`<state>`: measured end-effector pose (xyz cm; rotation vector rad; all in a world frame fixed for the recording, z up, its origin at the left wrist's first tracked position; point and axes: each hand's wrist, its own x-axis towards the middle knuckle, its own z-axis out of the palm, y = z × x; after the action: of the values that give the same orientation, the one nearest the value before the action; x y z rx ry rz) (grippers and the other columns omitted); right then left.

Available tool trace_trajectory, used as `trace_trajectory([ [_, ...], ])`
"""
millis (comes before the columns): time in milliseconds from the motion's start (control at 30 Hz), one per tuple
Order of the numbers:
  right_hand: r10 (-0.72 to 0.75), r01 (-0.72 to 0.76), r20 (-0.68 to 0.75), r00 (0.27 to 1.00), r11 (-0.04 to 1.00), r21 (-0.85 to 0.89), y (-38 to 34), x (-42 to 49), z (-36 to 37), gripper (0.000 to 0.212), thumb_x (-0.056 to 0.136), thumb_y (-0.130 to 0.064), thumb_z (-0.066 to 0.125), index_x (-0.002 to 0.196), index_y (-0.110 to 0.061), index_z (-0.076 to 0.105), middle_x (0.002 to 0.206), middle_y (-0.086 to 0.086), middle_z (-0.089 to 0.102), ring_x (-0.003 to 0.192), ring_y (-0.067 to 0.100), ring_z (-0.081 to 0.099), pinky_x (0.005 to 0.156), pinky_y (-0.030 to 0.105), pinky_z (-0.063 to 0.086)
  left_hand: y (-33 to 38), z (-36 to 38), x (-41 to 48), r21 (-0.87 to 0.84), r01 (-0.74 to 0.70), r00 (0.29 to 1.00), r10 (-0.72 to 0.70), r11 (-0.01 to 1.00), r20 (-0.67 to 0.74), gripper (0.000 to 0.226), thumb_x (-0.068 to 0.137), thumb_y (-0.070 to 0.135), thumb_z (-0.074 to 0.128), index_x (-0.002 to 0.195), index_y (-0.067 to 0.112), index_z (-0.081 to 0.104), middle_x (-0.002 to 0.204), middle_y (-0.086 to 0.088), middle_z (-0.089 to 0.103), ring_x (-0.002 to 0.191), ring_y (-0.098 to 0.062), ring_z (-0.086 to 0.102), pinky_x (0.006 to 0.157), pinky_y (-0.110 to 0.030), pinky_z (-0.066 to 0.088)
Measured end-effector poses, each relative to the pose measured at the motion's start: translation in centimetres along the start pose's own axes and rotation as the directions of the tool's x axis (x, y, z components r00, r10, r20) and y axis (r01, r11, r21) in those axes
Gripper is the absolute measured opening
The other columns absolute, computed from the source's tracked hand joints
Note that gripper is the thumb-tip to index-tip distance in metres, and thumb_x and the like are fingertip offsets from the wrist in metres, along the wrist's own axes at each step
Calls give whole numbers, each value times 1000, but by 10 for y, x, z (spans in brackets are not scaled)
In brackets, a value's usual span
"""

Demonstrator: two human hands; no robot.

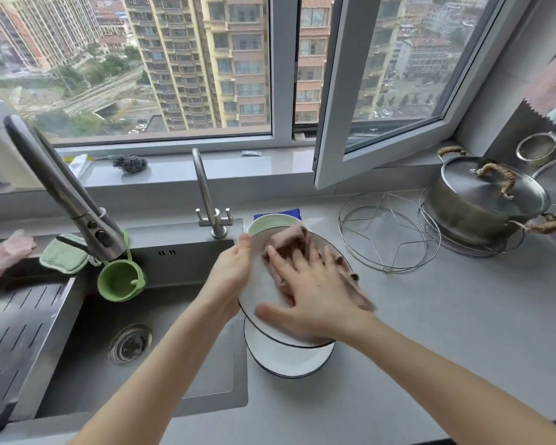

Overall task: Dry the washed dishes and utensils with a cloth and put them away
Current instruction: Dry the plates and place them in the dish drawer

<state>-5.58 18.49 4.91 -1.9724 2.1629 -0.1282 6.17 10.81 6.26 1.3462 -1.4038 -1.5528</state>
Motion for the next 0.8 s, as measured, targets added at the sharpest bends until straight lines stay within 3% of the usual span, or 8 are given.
trace_trajectory([
  [67, -65, 59, 46, 997, 990, 127, -22, 4, 5, 87, 75, -71, 0, 151, -31, -8, 161, 7, 6, 147, 29, -5, 118, 50, -5, 3, 4, 1, -38, -22, 1000, 22, 999, 4, 45, 102, 38, 30, 91, 11, 66, 71, 3, 66, 68, -10, 65, 57, -16, 48],
  [167, -366, 363, -12, 930, 916, 173, -32, -15, -1, 57, 99, -41, 17, 153, -22, 9, 160, 0, 14, 147, 19, 0, 118, 44, 8, 7, -3, 3, -22, 10, 999, -11, 1000, -48, 52, 101, 38, 32, 63, 10, 54, 36, 10, 50, 33, -1, 49, 36, -9, 36],
  [233, -500, 489, 78, 863, 863, 126, -14, -36, 1, 51, 103, -36, 15, 152, -26, 12, 161, -6, 10, 148, 12, -6, 118, 36, 1, 7, -13, -1, 47, -21, 997, 24, 999, -67, 51, 99, 40, 34, 57, 14, 48, 37, 9, 44, 34, -5, 41, 32, -11, 29],
  [433, -387, 345, -64, 920, 875, -339, 62, -10, 8, 49, 100, -40, 18, 142, -28, 40, 145, 1, 47, 141, 27, 31, 110, 51, 14, -11, -23, -4, 255, -3, 991, -31, 967, 131, 45, 96, 49, 37, 78, 14, 59, 80, -4, 53, 73, -17, 48, 62, -25, 40],
  [500, -368, 328, -103, 924, 902, -283, 43, 16, 5, 54, 98, -42, 22, 148, -24, 29, 151, 5, 37, 144, 32, 24, 111, 54, 8, -13, -13, -2, 218, 34, 981, -75, 975, 179, 51, 96, 49, 38, 87, 6, 64, 83, -8, 61, 74, -22, 58, 71, -34, 52],
  [667, -366, 381, -129, 922, 915, 129, 14, 1, 3, 60, 95, -54, 7, 148, -26, -1, 158, -3, 15, 148, 12, 5, 118, 46, -1, 0, -8, 6, 51, 44, 992, -49, 998, 112, 49, 99, 41, 35, 74, 12, 63, 61, 1, 64, 57, -13, 59, 49, -19, 49],
  [733, -337, 375, -196, 921, 903, 212, 22, -16, -12, 59, 97, -52, 17, 150, -27, 16, 151, -4, 39, 142, 5, 26, 119, 47, 8, 5, -10, 8, 108, 12, 997, -20, 994, 70, 52, 99, 45, 32, 78, 9, 63, 54, 3, 58, 52, -10, 53, 46, -19, 44],
  [800, -338, 385, -468, 816, 923, 5, 26, -21, -25, 45, 97, -41, 37, 137, -26, 50, 128, -3, 64, 130, 18, 50, 114, 57, 19, 11, -12, 8, 208, -35, 999, 30, 977, 30, 48, 99, 45, 30, 83, 14, 63, 63, 6, 53, 56, -4, 48, 44, -9, 39],
])
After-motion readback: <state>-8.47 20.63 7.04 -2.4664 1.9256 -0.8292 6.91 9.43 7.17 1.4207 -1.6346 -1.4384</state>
